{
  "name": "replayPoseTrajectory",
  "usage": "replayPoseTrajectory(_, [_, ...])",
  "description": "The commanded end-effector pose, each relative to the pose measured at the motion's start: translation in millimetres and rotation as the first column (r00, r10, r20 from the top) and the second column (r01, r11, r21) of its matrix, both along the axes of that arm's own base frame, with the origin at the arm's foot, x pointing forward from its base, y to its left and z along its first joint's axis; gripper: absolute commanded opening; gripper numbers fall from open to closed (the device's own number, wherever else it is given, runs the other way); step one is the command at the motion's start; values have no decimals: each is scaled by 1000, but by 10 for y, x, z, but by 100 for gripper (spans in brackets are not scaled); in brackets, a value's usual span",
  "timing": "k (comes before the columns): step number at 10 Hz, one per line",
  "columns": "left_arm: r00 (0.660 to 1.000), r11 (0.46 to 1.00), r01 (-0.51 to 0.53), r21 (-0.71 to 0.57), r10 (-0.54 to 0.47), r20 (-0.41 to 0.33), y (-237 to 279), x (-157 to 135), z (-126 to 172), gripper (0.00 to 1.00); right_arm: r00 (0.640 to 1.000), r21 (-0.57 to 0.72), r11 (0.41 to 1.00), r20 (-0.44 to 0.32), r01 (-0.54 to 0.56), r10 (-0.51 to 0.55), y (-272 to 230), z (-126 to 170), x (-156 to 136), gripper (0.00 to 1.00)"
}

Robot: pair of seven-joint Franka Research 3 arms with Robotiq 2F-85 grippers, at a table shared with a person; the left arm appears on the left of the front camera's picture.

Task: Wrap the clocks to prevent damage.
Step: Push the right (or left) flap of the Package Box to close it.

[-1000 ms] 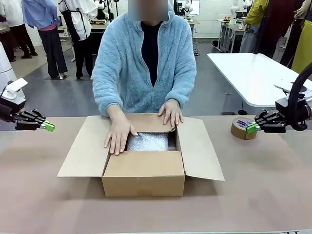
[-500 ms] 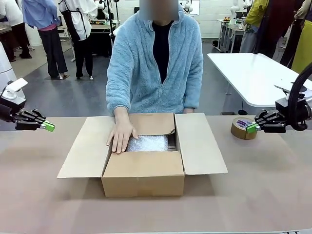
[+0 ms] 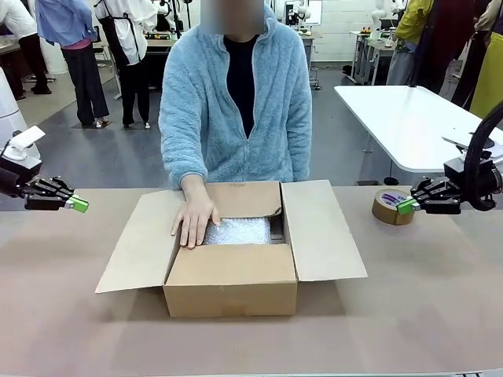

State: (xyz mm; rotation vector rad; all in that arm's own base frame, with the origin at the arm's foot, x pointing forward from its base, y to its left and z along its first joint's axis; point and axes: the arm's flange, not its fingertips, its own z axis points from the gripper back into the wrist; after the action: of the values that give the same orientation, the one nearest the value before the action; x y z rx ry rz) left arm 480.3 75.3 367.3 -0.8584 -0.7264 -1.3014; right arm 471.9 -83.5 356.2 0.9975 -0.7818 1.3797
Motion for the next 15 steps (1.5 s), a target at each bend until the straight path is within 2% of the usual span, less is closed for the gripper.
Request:
replayPoseTrajectory(1, [1000, 999, 26, 26, -26, 5, -44, -102, -106, 0, 1000, -3, 1000, 3, 6, -6, 6, 1, -16, 1])
replayPoseTrajectory(4, [995, 994, 93, 57, -96, 41, -183, -331, -194, 0, 1000, -3, 1000, 3, 6, -6, 6, 1, -16, 1])
replayPoseTrajectory(5, [994, 993, 103, 61, -105, 31, -211, -319, -208, 0, 1000, -3, 1000, 3, 6, -6, 6, 1, -16, 1])
replayPoseTrajectory(7, [997, 996, 70, 58, -72, 37, -185, -371, -200, 0, 1000, -3, 1000, 3, 6, -6, 6, 1, -16, 1])
replayPoseTrajectory(8, [996, 995, 92, 38, -92, -1, -204, -279, -222, 0, 1000, -3, 1000, 3, 6, -6, 6, 1, -16, 1])
replayPoseTrajectory(13, [996, 995, 92, 38, -92, -1, -204, -279, -222, 0, 1000, 0, 1000, 0, 1, -1, -6, 2, -2, 1])
replayPoseTrajectory(15, [996, 995, 92, 38, -92, -1, -204, -279, -222, 0, 996, -81, 993, 36, 81, -79, 227, -130, 3, 1])
